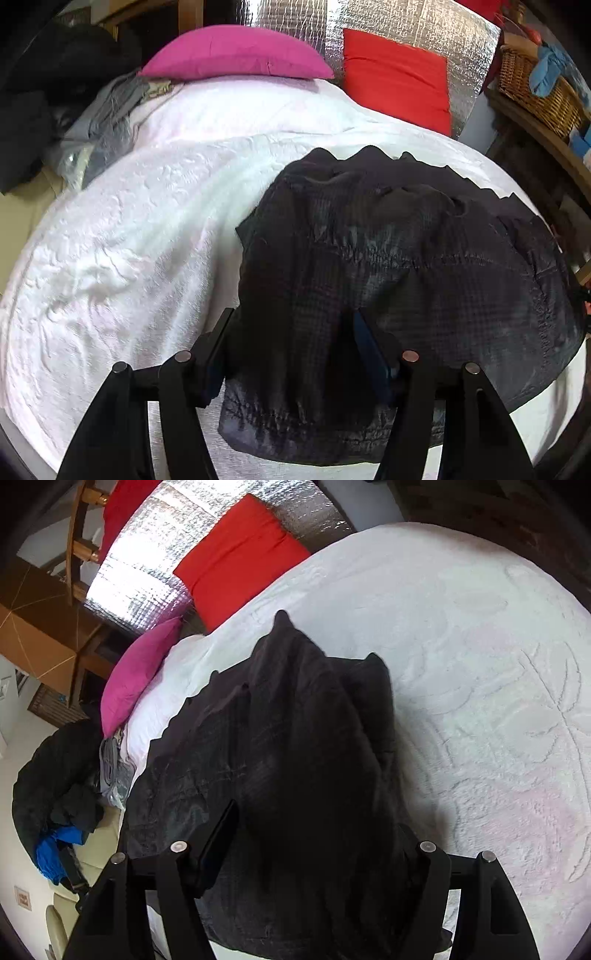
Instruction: Fold large clothes
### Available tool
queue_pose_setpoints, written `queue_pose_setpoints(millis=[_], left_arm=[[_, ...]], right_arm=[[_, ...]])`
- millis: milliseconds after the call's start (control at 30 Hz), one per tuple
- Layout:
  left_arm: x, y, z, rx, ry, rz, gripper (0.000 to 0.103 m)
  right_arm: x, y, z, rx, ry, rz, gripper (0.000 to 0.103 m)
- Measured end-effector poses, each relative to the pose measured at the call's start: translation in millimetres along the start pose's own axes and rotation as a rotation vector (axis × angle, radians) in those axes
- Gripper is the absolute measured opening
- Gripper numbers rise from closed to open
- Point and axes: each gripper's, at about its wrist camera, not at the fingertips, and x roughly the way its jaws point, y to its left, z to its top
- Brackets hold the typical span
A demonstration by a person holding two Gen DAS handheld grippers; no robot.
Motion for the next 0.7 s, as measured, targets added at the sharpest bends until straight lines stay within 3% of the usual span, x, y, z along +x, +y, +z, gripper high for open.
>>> queue_pose_setpoints(millis=[200, 433, 567, 700], left_arm=[[-3.3, -1.6, -1.1, 0.032, -0.011, 0.014, 0.066], [-0.2, -3.6, 3.7, 0.063, -0.01, -0.012, 0.071], [8.5, -6.2, 11.9, 0.073, 0.016, -0.08, 0.077], [18.5, 1.8, 21.6, 0.037, 0.075, -0.226, 0.089]], right_arm=[[19.1, -16.8, 6.5, 0.056, 0.032, 0.045, 0.075], [37.9, -32.4, 13.5, 0.096, 0.1, 0.201, 0.078], [42.0, -31.6, 17.1, 0.089, 0.142, 0.295, 0.082], [48.7, -19.2, 16.5, 0.029, 0.184, 0.332, 0.082]])
